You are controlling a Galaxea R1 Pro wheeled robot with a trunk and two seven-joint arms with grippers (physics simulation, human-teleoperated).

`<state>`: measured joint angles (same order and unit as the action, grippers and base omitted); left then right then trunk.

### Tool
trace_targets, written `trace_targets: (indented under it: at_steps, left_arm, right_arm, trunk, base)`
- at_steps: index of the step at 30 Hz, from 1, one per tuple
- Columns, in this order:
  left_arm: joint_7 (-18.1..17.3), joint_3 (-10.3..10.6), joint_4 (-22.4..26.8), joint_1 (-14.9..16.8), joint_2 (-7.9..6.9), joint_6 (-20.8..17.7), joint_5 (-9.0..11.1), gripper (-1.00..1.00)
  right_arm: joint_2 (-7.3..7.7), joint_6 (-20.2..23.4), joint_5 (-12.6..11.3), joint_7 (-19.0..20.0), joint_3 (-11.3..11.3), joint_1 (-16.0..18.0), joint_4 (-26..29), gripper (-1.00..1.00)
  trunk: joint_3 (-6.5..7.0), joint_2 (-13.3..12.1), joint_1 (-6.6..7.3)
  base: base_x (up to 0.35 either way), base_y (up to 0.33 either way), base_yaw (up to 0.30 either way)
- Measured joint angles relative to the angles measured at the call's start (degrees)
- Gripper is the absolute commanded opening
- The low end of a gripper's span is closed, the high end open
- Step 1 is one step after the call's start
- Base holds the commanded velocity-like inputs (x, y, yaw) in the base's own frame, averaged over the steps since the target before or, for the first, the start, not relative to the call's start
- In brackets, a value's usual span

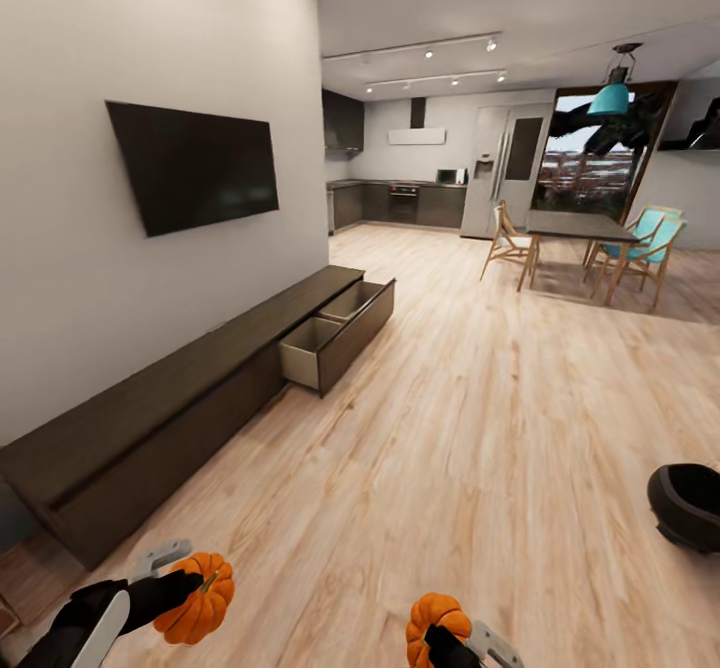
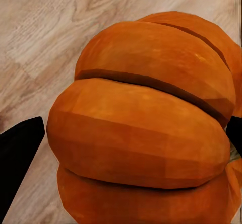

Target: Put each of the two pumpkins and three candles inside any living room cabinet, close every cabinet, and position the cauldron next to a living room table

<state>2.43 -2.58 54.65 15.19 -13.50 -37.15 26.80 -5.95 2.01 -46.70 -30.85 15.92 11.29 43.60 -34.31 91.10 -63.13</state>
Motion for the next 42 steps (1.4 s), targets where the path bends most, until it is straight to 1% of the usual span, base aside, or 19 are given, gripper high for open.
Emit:
trace_targets:
  at_steps: [8,15,19,36,42]
  left_arm:
    - [0.0,0.0,0.0,0.0,0.04,0.0,0.02,-1.0]
    - [0.08,0.0,0.0,0.0,0.05,0.08,-0.02,-1.0]
    - [0.08,-0.01,0.01,0.0,0.01,1.39,0.02,-1.0]
    - [0.08,-0.02,-0.07,-0.02,0.03,1.86,0.0,-1.0]
    - [0.08,0.0,-0.09,0.0,0.04,1.92,-0.01,-1.0]
  right_arm:
    - [-0.05,-0.04,-0.03,0.02,0.02,0.0,0.0,-1.0]
    - [-0.06,-0.09,-0.05,0.02,0.06,0.0,-0.01,-1.0]
    - [-0.06,-0.09,-0.07,0.02,0.07,0.0,-0.02,-1.0]
    - [-0.06,-0.56,0.03,-0.01,0.21,0.01,-0.03,-1.0]
    - [-0.06,-1.1,-0.05,-0.01,0.06,-0.01,-0.01,-1.0]
  trunk:
    - [0.0,0.0,0.01]
    - [0.0,0.0,0.02]
    - [-0.02,0.0,0.03]
    - [-0.06,0.0,0.02]
    - [-0.06,0.0,0.02]
  base:
    - [0.172,0.0,-0.279]
    - [0.291,0.0,-0.279]
    - [0.322,0.0,-0.232]
    - [0.325,0.0,-0.014]
    - [0.325,0.0,-0.193]
